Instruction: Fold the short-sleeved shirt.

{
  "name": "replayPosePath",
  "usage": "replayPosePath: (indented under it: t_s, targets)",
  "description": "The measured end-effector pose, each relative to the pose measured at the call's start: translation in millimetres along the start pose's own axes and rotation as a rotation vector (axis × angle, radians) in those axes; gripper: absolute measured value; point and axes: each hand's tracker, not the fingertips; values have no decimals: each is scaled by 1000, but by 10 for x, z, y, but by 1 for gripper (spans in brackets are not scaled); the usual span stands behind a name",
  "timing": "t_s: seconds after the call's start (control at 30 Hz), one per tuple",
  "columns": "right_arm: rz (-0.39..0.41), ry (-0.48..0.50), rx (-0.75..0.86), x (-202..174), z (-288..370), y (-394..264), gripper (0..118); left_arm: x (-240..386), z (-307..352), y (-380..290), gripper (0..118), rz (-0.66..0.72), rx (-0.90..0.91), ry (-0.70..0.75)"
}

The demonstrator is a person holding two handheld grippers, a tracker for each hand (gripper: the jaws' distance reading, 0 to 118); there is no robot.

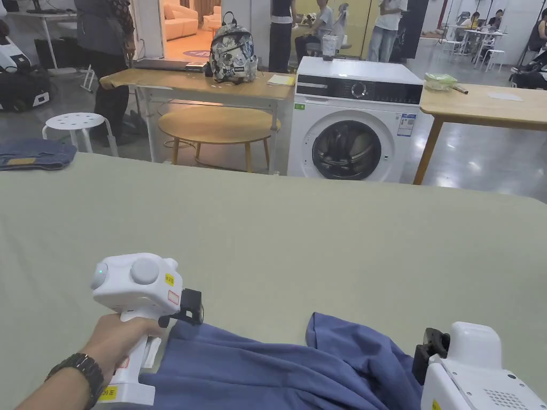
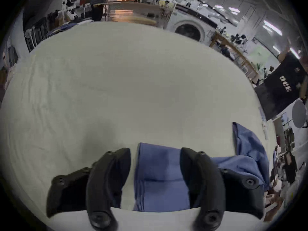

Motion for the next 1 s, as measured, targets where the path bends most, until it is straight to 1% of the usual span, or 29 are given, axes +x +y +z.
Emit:
replayPosePath:
  t_s: [0.1, 0.13, 0.17, 0.2, 0.27, 0.3, 0.4, 0.47, 0.53, 0.57, 0.6, 0.63, 0.67, 0.7, 0.73, 0.77, 0.8, 0.83, 0.87, 1.0]
  targets:
    - [-2, -12, -12, 90, -28, -17, 0, 60, -139, -35, 68, -7, -53, 86]
    - [-1, -15, -14, 117, -33, -25, 0, 90, -168, -55, 65, -22, -59, 74]
    - [2, -21, -15, 145, -33, -38, 0, 143, -177, -80, 59, -62, -59, 98]
    - [5, -27, -18, 173, -41, -47, 0, 212, -160, -117, 48, -95, -44, 121]
    - [1, -36, -25, 228, -61, -60, 0, 320, -108, -172, 12, -156, -23, 164]
    - [-3, -39, -31, 250, -65, -69, 0, 391, -102, -206, 0, -180, -11, 160]
    - [-10, -55, -45, 329, -82, -85, 0, 497, -92, -287, 0, -216, -16, 117]
    - [-24, -60, -58, 406, -75, -65, 0, 548, -43, -350, 0, -244, -1, 143]
    - [-37, -66, -73, 511, -82, -12, 0, 499, 78, -378, 0, -231, 27, 114]
    - [-42, -69, -97, 576, -105, 26, 3, 491, 161, -410, 0, -201, 44, 75]
    - [-53, -64, -131, 649, -144, 75, 13, 470, 254, -436, 0, -196, 70, 57]
    - [-62, -54, -153, 695, -178, 101, 31, 450, 308, -444, 0, -199, 89, 57]
    - [-72, -31, -208, 771, -248, 143, 43, 447, 408, -492, 0, -205, 118, 61]
    - [-78, -33, -242, 819, -297, 171, 52, 439, 503, -546, 0, -207, 131, 55]
    - [-70, -39, -288, 852, -365, 187, 59, 424, 584, -592, 0, -200, 150, 42]
    - [-74, -35, -335, 893, -442, 195, 60, 385, 638, -603, 0, -196, 162, 33]
    - [-79, -46, -349, 915, -501, 187, 60, 370, 710, -652, 0, -193, 184, 35]
    - [-63, -52, -379, 920, -570, 176, 63, 360, 766, -695, 0, -197, 192, 41]
    - [-64, -38, -414, 930, -644, 162, 63, 344, 822, -743, 0, -199, 195, 42]
    - [-57, -32, -555, 968, -986, -19, 63, 271, 930, -873, 0, -189, 212, 28]
